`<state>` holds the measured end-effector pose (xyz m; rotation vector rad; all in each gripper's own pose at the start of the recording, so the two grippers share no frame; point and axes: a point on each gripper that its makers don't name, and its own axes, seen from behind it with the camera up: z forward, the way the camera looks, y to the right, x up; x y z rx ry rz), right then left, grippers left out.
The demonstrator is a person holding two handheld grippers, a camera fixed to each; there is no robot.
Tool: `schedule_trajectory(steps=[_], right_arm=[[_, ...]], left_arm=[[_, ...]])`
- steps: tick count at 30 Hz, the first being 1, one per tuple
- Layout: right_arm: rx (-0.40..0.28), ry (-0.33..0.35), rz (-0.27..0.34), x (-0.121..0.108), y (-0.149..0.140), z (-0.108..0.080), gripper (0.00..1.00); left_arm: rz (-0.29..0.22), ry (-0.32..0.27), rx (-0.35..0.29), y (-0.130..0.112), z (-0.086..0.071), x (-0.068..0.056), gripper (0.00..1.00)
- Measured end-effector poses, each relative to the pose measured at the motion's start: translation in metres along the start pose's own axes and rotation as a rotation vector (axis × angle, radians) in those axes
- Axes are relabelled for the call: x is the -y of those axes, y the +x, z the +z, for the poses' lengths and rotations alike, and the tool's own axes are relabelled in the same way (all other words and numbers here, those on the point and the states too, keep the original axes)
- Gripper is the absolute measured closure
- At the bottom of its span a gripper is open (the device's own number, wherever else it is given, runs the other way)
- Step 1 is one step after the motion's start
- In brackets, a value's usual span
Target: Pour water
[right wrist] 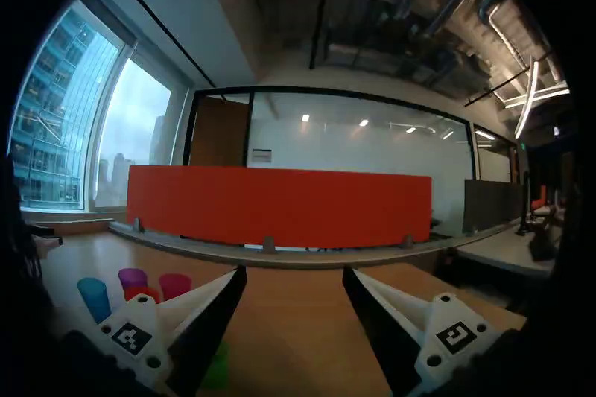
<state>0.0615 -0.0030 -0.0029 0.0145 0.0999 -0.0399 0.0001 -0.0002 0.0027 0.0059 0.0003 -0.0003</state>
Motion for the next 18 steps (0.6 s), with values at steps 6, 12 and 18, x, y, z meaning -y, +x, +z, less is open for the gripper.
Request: schedule_trajectory(steps=[6,12,18], right_arm=[[0.022,0.001,0.028,0.001,-0.025,0.000,0.00],[0.043,-0.009,0.046,-0.004,-0.046,0.000,0.00],[0.065,-0.009,0.067,-0.006,-0.058,0.002,0.00]], left_arm=[[0.000,0.000,0.000,0.000,0.000,0.001,0.04],[0.000,0.000,0.000,0.000,0.000,0.000,0.04],[0.000,0.000,0.000,0.000,0.000,0.000,0.04]])
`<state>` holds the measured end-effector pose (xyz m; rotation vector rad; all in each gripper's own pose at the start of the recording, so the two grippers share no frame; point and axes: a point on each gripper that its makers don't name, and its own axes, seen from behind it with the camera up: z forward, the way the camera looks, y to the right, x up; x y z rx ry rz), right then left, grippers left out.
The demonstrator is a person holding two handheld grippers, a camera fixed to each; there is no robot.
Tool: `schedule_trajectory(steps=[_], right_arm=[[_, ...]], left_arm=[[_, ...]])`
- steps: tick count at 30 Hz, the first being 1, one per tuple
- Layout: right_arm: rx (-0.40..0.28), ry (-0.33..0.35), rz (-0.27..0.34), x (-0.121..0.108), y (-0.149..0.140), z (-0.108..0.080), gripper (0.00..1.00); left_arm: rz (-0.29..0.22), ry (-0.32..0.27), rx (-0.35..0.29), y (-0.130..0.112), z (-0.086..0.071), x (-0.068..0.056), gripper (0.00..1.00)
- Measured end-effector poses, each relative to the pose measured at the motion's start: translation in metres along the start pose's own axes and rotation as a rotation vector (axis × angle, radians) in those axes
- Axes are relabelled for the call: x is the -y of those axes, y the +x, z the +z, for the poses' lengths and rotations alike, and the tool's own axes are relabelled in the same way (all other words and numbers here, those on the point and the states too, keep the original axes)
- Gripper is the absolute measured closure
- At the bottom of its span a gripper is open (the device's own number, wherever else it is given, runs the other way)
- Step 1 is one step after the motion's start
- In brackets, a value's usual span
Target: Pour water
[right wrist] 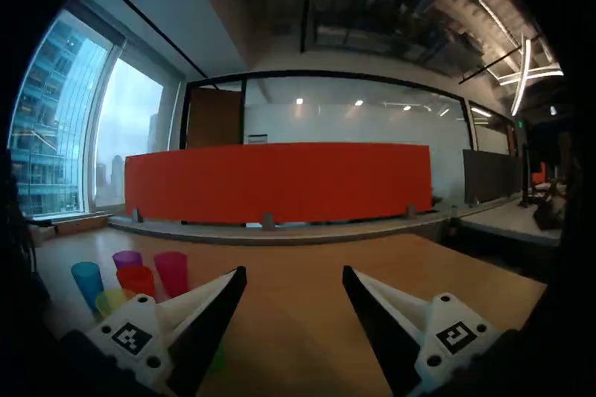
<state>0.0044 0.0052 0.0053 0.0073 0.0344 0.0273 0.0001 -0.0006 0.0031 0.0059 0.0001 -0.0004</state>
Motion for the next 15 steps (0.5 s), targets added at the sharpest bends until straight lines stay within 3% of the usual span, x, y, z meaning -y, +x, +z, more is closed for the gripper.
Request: schedule_trajectory(steps=[15], right_arm=[[0.021,0.002,-0.002,-0.0008,-0.0111,0.0014,0.00]], left_arm=[[0.000,0.000,0.000,0.0001,-0.0008,0.0003,0.04]])
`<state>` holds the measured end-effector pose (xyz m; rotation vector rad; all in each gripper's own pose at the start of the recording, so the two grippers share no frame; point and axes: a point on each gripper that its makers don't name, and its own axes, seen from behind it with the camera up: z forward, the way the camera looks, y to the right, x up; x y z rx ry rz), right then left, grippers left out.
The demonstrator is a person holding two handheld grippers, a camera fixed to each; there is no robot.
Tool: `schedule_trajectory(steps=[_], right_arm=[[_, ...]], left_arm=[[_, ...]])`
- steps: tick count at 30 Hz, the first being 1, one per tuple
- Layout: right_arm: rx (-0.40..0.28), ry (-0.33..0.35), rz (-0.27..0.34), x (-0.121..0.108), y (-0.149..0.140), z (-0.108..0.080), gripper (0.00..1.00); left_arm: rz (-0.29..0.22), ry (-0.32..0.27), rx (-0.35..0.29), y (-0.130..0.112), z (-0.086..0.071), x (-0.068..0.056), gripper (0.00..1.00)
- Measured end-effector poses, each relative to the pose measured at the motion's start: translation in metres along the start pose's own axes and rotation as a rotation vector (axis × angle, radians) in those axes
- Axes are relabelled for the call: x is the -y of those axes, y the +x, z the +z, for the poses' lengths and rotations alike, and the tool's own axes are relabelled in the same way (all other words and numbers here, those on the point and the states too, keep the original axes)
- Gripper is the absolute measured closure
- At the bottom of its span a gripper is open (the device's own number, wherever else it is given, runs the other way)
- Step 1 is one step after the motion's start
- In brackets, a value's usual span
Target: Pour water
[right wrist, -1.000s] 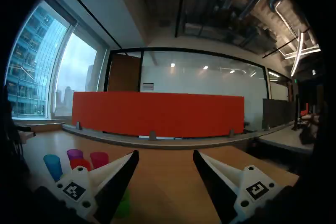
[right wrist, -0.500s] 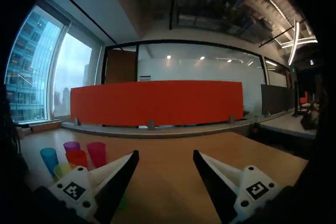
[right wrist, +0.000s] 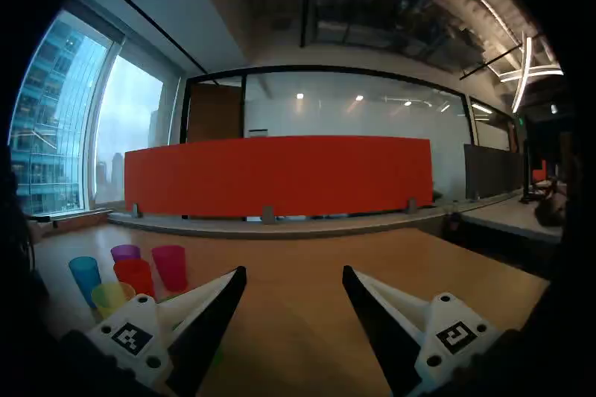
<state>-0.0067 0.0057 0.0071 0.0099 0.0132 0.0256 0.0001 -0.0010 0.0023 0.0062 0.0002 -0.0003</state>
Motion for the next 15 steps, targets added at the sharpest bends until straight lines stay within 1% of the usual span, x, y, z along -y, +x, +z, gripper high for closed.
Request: schedule_trajectory(steps=[15], right_arm=[[0.003,-0.002,-0.019,0.0036,0.0000,-0.0019,0.00]], left_arm=[[0.000,0.000,0.000,-0.0002,0.0005,-0.0005,0.04]])
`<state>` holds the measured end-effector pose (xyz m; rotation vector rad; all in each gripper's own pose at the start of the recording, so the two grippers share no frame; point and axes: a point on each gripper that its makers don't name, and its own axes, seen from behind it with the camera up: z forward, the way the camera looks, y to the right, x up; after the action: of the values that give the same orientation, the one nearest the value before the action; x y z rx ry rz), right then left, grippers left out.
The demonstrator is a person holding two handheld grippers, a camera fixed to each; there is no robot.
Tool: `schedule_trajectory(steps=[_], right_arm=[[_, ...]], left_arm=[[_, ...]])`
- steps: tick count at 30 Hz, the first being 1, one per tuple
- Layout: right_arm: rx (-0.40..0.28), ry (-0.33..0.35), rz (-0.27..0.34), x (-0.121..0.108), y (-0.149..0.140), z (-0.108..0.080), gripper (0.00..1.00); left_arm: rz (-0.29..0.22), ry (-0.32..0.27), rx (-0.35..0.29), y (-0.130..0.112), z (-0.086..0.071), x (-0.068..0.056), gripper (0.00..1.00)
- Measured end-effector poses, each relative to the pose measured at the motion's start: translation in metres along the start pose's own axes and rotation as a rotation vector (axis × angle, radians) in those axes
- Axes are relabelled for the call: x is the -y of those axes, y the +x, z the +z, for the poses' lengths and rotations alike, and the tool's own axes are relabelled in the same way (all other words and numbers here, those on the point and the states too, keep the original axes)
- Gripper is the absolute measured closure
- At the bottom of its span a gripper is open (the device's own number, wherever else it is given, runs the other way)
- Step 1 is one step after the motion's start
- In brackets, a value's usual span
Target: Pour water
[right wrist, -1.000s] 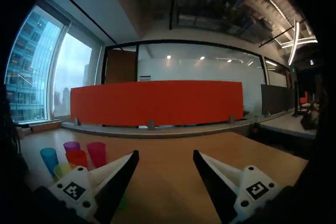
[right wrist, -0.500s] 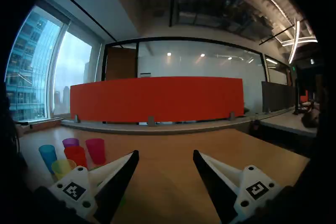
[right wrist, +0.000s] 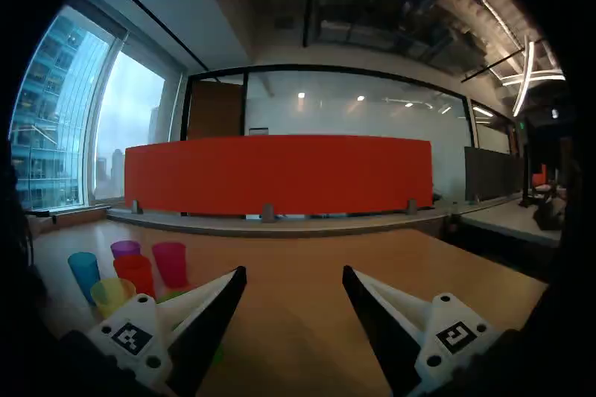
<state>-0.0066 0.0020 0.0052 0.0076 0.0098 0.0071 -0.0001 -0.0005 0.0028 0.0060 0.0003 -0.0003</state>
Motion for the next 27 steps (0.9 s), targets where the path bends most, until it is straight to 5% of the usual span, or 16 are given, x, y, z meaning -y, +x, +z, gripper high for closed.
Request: schedule_trajectory(steps=[27], right_arm=[[0.006,-0.003,-0.008,0.0011,0.0011,-0.0007,0.00]], left_arm=[[0.000,0.000,0.000,0.0005,-0.0002,-0.0002,0.04]])
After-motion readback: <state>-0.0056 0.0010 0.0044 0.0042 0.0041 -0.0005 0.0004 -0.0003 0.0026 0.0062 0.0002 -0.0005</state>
